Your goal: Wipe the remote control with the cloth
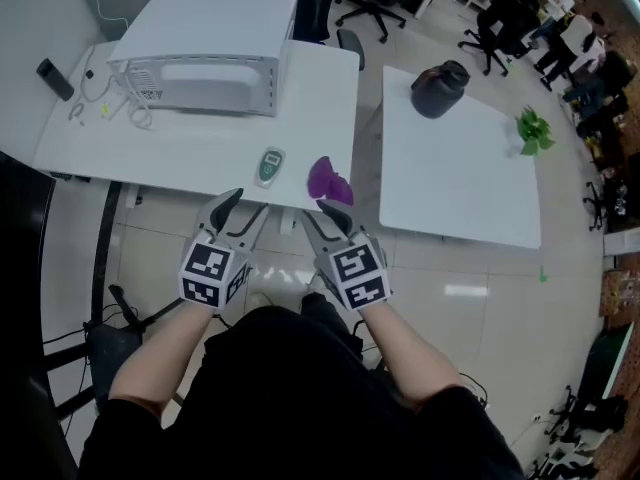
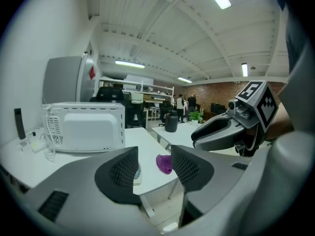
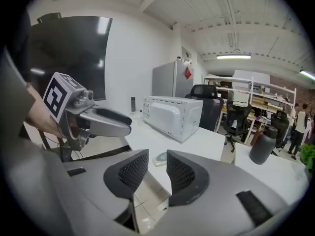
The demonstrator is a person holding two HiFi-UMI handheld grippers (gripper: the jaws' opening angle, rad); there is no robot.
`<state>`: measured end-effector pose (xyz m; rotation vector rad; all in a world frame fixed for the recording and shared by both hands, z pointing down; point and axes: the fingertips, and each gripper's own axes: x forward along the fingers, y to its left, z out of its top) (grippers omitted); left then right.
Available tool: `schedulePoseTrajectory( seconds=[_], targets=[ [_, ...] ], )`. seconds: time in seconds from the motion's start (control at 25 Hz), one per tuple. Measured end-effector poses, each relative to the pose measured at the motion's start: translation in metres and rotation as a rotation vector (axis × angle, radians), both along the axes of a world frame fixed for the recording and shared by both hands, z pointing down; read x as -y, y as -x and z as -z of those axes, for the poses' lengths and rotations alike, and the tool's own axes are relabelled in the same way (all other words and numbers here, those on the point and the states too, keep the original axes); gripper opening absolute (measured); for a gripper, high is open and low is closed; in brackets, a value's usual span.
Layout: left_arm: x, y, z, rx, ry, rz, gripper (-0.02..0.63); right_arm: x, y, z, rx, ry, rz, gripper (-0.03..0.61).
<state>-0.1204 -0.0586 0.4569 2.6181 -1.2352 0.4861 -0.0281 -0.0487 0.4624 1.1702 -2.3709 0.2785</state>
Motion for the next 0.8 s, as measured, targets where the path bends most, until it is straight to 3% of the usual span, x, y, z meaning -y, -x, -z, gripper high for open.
schedulePoseTrajectory(
  seconds=[0.2, 0.44, 0.8],
  targets=[
    [-0.019, -0.012, 0.023, -0.004, -0.054, -0.040, 0.078, -0.021, 0.002, 0.016, -0.009, -0.040, -0.010, 0.069],
    [-0.033, -0.032, 0.037, 0.013, -0.095, -0.009, 0.004, -0.030, -0.009, 0.030, -0.006, -0.077, 0.026, 0.027],
    [-0.049, -0.066, 0.041, 0.043, -0.109, 0.030, 0.000, -0.039, -0.029, 0.047, 0.016, -0.122, 0.103, 0.015]
  ],
)
